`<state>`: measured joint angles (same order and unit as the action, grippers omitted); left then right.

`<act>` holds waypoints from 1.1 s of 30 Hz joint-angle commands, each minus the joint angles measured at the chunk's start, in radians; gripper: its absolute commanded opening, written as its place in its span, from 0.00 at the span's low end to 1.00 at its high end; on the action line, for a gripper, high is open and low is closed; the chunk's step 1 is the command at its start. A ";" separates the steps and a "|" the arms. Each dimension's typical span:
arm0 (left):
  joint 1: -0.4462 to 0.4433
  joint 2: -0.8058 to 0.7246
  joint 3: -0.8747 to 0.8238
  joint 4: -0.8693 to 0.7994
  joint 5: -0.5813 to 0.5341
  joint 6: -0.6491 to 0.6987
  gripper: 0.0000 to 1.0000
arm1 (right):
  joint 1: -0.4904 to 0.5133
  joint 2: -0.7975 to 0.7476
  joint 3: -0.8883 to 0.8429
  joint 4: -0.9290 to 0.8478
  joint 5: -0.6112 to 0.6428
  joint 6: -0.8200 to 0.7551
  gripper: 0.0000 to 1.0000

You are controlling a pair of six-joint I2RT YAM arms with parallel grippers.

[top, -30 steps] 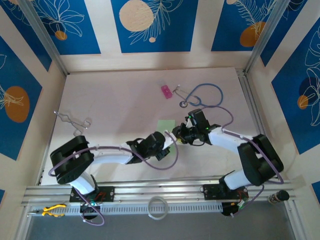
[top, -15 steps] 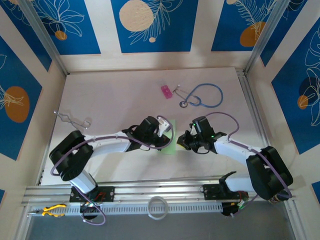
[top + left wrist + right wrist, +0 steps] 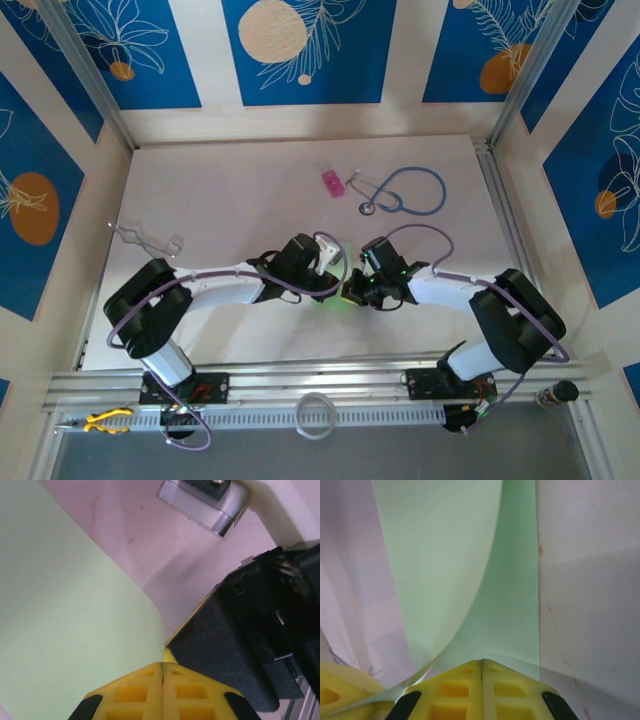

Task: Fold a paper plane with a square sheet of paper (pick it up from the middle)
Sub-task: Fold the triangle a second time at the center of the table.

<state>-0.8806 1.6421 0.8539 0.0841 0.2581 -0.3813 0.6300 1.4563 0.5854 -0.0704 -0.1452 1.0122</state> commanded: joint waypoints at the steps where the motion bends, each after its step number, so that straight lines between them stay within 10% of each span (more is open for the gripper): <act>1: 0.013 0.017 0.015 -0.011 0.001 -0.022 0.00 | 0.021 0.035 0.024 -0.072 0.062 -0.028 0.00; 12: 0.025 0.053 -0.023 0.128 0.068 -0.166 0.00 | 0.013 0.046 0.068 -0.249 0.217 -0.108 0.01; 33: 0.025 0.074 -0.056 0.232 0.052 -0.275 0.00 | 0.004 -0.010 0.008 -0.060 0.104 -0.044 0.04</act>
<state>-0.8639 1.7058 0.8066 0.3069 0.3058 -0.6571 0.6411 1.4242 0.6125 -0.1539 -0.0334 0.9463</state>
